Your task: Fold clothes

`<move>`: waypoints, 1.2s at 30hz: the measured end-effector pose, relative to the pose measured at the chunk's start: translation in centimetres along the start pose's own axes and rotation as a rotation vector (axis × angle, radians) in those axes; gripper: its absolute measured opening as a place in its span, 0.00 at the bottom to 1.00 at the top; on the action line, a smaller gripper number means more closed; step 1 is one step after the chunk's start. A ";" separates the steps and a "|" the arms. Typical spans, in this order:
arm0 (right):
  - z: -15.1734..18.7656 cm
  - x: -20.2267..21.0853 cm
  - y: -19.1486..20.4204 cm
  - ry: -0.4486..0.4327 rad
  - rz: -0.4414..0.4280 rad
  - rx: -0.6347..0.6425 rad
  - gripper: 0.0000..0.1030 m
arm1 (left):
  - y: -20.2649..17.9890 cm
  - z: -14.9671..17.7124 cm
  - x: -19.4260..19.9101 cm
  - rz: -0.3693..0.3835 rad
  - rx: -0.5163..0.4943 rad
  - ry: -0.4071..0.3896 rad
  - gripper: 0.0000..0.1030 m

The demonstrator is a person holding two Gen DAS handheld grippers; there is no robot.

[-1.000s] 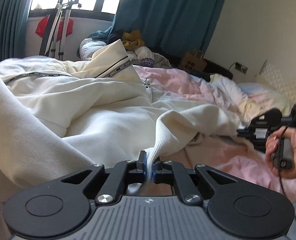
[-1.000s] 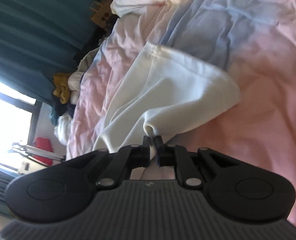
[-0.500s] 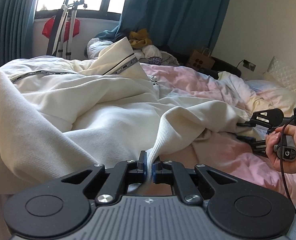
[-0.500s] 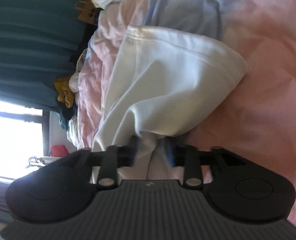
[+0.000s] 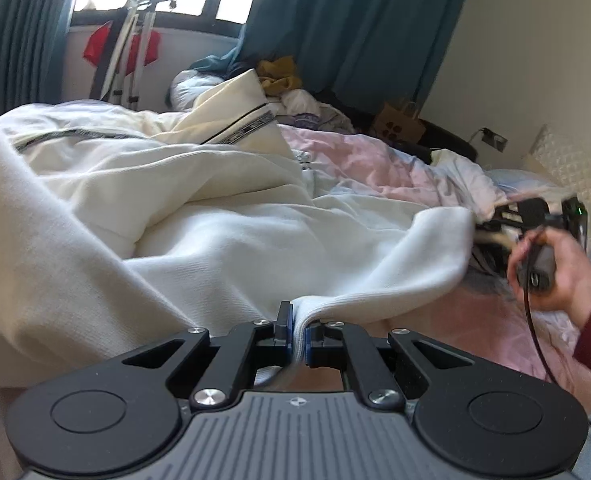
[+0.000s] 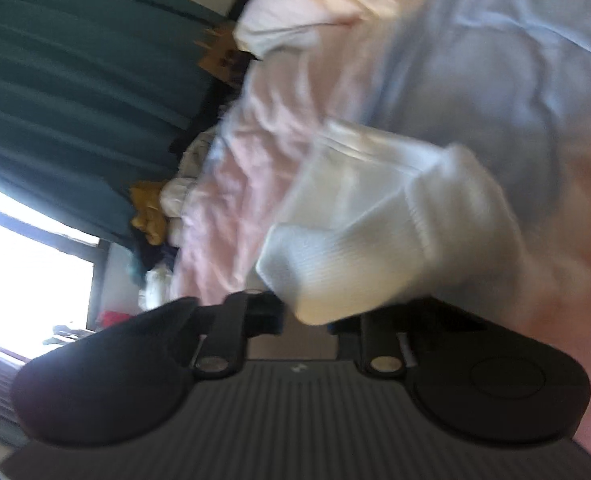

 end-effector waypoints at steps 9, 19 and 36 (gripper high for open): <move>-4.0 2.7 7.2 -0.173 -0.278 0.142 0.12 | -1.3 -0.6 -0.6 0.047 0.020 -0.020 0.05; -6.7 -0.7 -3.3 -0.198 0.184 0.162 0.11 | -3.0 0.7 -3.3 0.087 -0.036 0.046 0.07; -2.7 5.6 1.5 -0.169 0.236 0.431 0.66 | -2.7 1.2 -2.4 0.082 -0.061 0.037 0.18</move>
Point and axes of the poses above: each gripper's, at about its wrist camera, not at the fingertips, and x roughly against the way its jaws point, y to its left, z to its underside, the point moved 7 cm from there along -x, roughly the way its jaws point, and after that the axes turned 1 degree about -z, right-handed, at the moved point
